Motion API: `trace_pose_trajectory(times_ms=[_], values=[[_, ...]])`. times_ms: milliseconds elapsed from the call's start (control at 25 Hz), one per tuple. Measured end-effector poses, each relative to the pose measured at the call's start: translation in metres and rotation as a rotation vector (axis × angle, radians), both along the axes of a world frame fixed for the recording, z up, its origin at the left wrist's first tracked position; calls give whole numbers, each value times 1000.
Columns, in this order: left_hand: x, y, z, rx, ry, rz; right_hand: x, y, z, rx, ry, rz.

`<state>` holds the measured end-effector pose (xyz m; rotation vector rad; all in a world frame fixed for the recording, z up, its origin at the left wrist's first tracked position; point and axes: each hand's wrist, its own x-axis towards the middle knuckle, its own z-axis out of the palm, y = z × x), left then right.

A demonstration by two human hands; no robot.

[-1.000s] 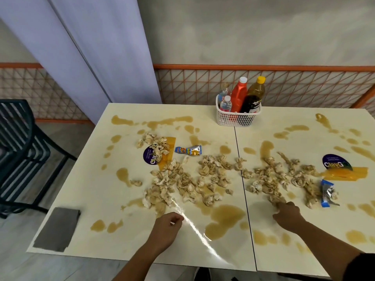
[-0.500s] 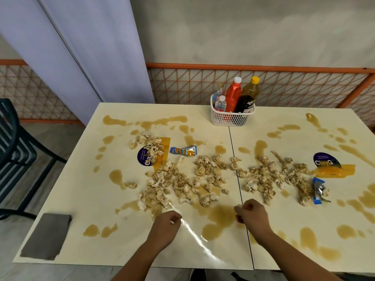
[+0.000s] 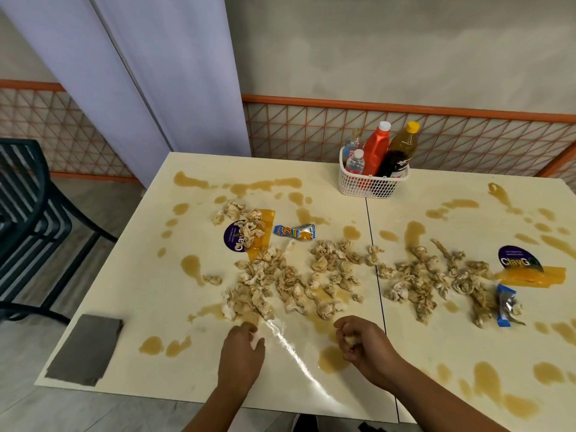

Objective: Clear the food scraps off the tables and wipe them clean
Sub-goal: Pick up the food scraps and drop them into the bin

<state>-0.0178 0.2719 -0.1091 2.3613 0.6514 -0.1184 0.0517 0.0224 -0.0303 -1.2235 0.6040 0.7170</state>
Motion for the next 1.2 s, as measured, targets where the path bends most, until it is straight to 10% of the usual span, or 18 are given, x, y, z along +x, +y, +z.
trace_pose_trajectory(times_ms=[640,760,920,1200], values=[[5,16,-23,184,-4,-155,-15,9,1,-185,63,267],[-2,11,-9,-122,-170,5,-15,11,-1,-170,57,280],[-4,3,28,-1002,-139,440,-13,15,-1,-144,67,245],[-1,-18,55,-1079,-136,276,-14,17,5,-60,-78,162]])
